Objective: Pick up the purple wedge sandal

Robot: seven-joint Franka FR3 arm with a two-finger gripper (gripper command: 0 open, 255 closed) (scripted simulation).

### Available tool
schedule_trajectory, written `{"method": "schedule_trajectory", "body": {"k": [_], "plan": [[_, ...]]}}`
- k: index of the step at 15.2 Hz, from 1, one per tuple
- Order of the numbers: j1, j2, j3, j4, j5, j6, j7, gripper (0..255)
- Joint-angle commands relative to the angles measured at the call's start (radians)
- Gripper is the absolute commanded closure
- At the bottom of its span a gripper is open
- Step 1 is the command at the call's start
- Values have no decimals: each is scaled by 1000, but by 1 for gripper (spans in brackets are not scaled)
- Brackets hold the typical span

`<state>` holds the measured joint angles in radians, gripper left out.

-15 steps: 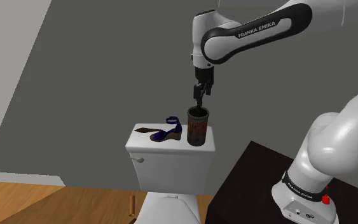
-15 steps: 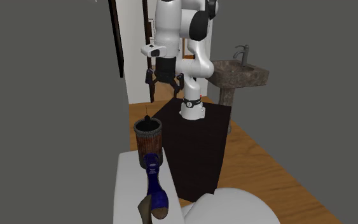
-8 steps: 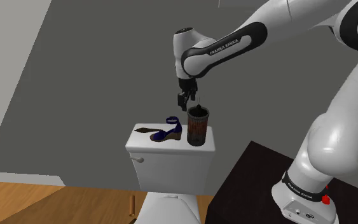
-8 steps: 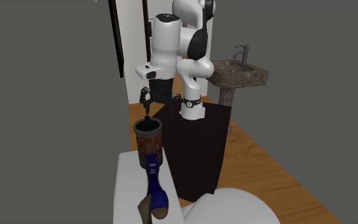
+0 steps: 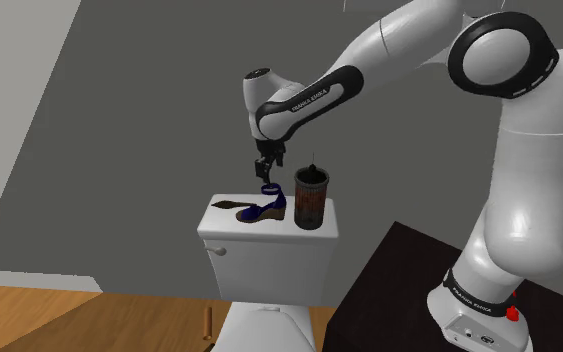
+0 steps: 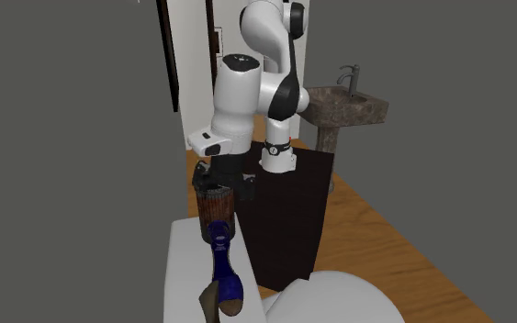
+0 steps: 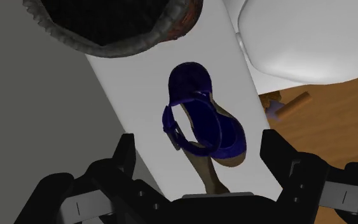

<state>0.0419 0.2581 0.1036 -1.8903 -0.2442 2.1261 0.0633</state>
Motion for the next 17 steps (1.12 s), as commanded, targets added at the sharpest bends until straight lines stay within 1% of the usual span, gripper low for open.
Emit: {"method": "schedule_trajectory", "body": {"k": [1, 3, 4, 11, 13, 14, 17], "plan": [[6, 88, -5, 77, -23, 11, 4, 0], [17, 168, -8, 158, -41, 11, 9, 0], [18, 174, -9, 165, -43, 11, 9, 0], [21, 226, -17, 137, -60, 88, 32, 0], [21, 226, -17, 137, -60, 88, 32, 0], [21, 226, -17, 138, -60, 87, 32, 255], [21, 226, -17, 139, -60, 87, 32, 255]]}}
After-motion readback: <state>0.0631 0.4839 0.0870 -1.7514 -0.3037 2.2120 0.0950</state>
